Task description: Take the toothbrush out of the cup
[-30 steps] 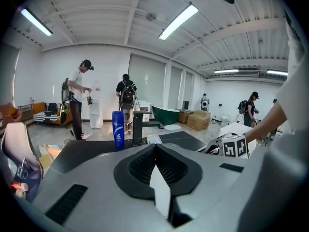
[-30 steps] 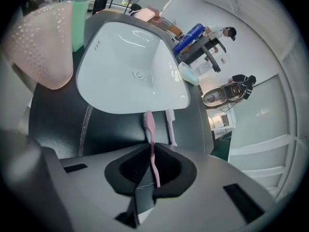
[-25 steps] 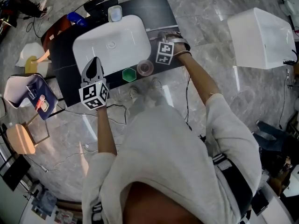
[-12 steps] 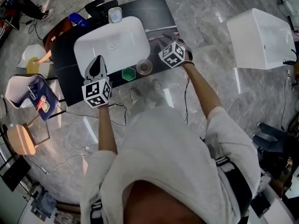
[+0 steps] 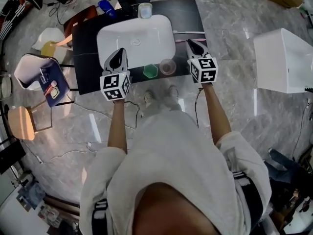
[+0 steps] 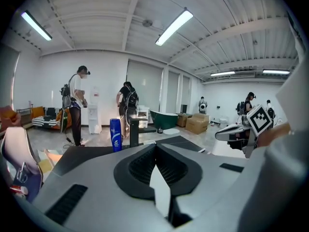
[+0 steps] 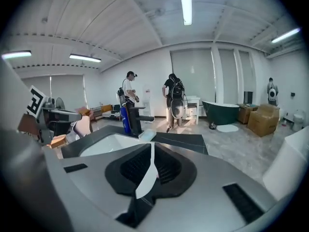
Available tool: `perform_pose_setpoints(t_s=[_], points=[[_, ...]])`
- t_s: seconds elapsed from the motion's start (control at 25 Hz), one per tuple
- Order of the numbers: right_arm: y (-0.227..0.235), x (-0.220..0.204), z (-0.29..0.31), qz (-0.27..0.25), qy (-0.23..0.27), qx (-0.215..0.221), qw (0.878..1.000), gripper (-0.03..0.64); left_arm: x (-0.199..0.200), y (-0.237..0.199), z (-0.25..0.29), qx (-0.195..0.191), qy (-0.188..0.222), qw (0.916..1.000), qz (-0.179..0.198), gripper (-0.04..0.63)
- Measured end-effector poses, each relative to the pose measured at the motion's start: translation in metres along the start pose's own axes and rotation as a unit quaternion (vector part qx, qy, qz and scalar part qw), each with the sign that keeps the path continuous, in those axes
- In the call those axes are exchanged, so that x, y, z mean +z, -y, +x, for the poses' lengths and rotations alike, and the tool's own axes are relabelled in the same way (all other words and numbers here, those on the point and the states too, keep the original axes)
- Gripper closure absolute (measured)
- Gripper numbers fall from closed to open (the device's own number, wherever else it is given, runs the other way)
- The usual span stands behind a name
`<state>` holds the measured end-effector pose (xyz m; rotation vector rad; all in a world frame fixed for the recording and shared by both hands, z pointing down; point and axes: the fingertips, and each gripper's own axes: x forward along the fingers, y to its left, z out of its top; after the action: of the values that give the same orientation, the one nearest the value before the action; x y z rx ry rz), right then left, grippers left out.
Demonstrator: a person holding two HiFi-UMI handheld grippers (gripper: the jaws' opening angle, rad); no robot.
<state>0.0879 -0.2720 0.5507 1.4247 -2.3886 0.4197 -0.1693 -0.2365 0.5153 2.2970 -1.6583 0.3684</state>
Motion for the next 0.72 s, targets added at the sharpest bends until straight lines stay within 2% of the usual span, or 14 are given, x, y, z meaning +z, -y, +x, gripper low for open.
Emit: perform_pose_setpoints(t_s=[0.2, 0.32, 0.44, 0.72], points=[[-0.028, 0.036, -0.007, -0.007, 0.043, 0.022, 0.999, 0.603, 0.011, -0.012, -0.016, 0.016, 0.015, 0.9998, -0.001, 0.569], [-0.040, 0.058, -0.011, -0.032, 0.064, 0.029, 0.997, 0.603, 0.022, -0.015, -0.023, 0.022, 0.026, 0.9994, -0.002, 0.569], [-0.044, 0.073, -0.014, -0.060, 0.074, 0.029, 0.995, 0.603, 0.034, -0.015, -0.027, 0.026, 0.040, 0.9989, 0.000, 0.569], [-0.043, 0.099, -0.023, -0.089, 0.091, 0.022, 0.992, 0.603, 0.055, -0.012, -0.028, 0.024, 0.061, 0.9979, 0.003, 0.569]])
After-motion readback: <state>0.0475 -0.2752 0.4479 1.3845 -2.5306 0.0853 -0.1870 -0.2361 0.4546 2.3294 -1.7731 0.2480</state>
